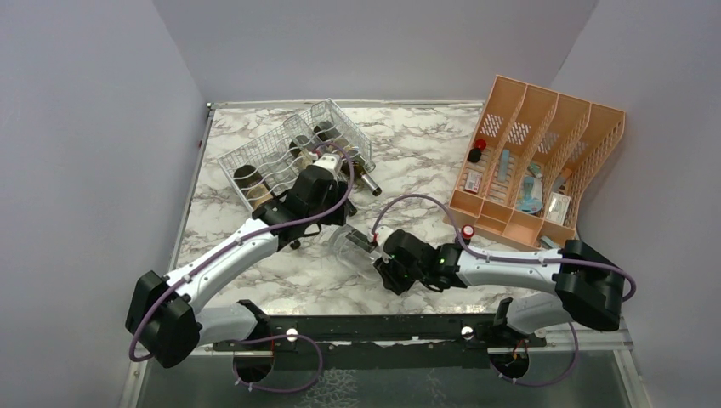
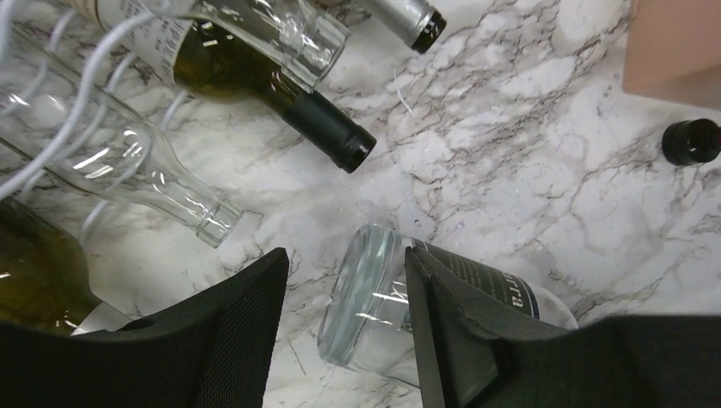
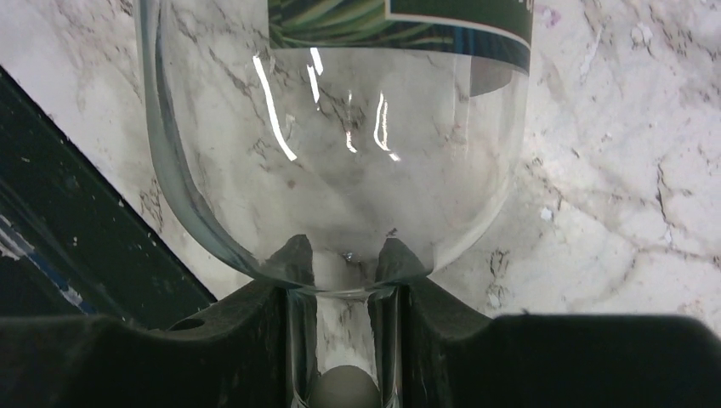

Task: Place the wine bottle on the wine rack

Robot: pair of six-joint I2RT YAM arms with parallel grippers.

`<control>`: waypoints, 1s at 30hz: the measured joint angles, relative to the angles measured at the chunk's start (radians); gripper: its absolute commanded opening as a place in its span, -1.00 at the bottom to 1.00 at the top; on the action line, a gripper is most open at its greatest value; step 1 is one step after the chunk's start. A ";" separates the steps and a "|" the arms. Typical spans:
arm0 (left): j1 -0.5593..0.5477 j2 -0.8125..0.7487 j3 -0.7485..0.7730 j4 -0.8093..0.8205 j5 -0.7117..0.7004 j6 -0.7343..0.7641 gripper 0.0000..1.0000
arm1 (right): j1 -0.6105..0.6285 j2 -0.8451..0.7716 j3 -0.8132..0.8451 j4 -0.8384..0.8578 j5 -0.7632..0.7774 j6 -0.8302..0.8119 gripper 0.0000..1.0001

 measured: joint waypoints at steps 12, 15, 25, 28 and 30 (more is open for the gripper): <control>0.000 -0.145 0.092 -0.032 -0.114 0.009 0.38 | -0.001 -0.173 -0.030 -0.105 0.001 0.002 -0.98; 0.000 -0.195 0.117 -0.043 -0.161 0.014 0.43 | -0.001 -0.235 -0.031 -0.106 0.001 0.003 -0.98; 0.000 -0.360 0.201 -0.061 -0.295 0.058 0.58 | -0.001 -0.295 0.007 -0.091 0.025 0.029 -0.98; 0.000 -0.404 0.225 -0.061 -0.330 0.077 0.61 | -0.001 -0.232 0.081 -0.090 0.041 0.047 -0.98; 0.000 -0.440 0.238 -0.062 -0.352 0.092 0.64 | -0.001 -0.174 0.153 -0.081 0.055 0.059 -0.98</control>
